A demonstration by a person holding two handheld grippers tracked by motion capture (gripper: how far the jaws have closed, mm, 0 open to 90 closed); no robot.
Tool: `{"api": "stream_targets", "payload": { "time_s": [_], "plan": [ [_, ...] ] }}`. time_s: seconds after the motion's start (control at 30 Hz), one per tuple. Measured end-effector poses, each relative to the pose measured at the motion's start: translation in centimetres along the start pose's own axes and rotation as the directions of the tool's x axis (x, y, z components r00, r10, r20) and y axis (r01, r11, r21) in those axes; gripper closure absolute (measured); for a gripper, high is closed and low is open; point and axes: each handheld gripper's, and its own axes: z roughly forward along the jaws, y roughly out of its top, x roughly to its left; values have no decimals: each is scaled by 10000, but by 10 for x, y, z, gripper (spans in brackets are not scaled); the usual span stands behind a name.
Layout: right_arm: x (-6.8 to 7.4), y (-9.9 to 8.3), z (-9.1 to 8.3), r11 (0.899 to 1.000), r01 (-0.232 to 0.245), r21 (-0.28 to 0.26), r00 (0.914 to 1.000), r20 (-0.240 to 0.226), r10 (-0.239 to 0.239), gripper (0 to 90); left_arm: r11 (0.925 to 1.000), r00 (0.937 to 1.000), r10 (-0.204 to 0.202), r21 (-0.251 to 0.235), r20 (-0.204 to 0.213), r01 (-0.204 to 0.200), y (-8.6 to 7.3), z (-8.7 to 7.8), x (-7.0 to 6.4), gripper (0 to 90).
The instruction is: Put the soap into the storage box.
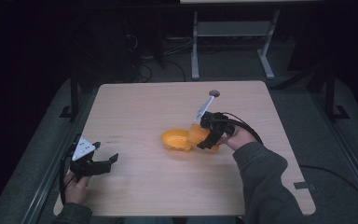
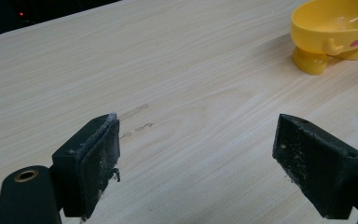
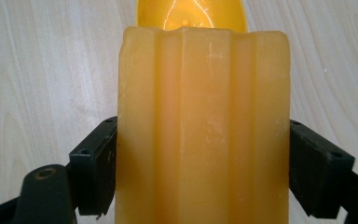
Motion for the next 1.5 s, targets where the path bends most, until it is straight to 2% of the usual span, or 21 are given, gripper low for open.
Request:
{"api": "stream_targets", "payload": {
  "time_s": [0.37, 0.67, 0.8, 1.03, 1.37, 1.5],
  "plan": [
    [-1, 18, 2, 9997, 245, -64, 9997, -14, -245, 204, 10000, 10000, -65, -24, -9, 65, 0, 0, 0, 141],
    [-2, 34, 7, 9986, 511, 103, 9987, -68, -511, 204, 10000, 10000, -73, -41, -6, 73, 0, -1, 1, 140],
    [-3, 37, 10, 9988, 492, 33, 9987, -116, -491, 204, 9999, 9999, -101, -29, 3, 101, 0, 0, 1, 141],
    [-4, 43, 16, 9973, 657, 332, 9978, -121, -653, 204, 9999, 9999, -106, -39, 8, 106, 0, 0, 0, 141],
    [-4, 57, 21, 9960, 843, 286, 9962, -257, -836, 204, 9999, 9999, -132, -79, -1, 132, 0, 0, 1, 141],
    [-3, 61, 26, 9950, 924, 374, 9952, -343, -911, 204, 9996, 9996, -256, -128, 95, 257, 0, 0, 2, 141]
  ]
}}
